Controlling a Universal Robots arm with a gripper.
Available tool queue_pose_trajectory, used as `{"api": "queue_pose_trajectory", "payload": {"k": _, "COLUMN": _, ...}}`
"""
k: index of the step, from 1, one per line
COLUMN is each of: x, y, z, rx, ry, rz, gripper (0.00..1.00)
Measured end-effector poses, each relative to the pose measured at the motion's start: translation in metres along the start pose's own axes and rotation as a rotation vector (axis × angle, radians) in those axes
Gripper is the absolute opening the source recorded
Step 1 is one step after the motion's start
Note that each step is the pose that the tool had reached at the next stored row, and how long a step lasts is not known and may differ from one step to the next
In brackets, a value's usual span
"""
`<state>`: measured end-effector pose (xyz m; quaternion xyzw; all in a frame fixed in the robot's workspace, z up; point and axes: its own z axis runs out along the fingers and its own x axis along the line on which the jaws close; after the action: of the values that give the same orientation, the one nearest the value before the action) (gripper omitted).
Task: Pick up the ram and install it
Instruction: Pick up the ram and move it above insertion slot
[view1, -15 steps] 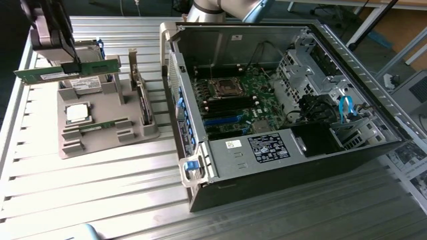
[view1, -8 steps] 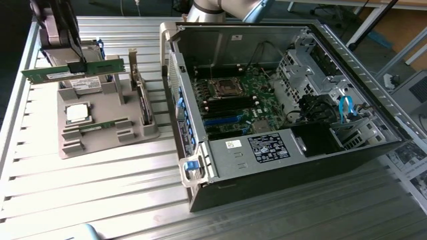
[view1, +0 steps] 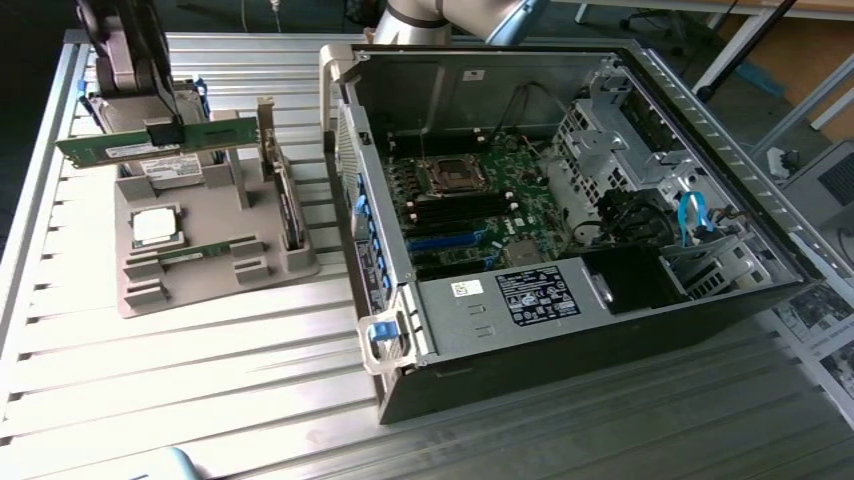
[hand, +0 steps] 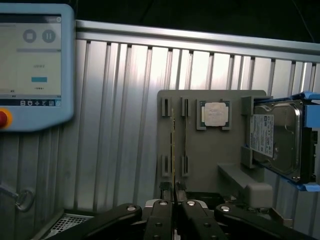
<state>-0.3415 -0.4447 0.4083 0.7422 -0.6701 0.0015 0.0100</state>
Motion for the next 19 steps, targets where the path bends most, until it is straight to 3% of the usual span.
{"api": "queue_pose_trajectory", "payload": {"k": 12, "x": 0.001, "y": -0.0092, "z": -0.0001, "rx": -0.0006, "ry": 0.0046, "rz": 0.001, "gripper": 0.13}}
{"api": "queue_pose_trajectory", "payload": {"k": 19, "x": 0.001, "y": -0.0143, "z": -0.0002, "rx": -0.0014, "ry": 0.0121, "rz": 0.003, "gripper": 0.13}}
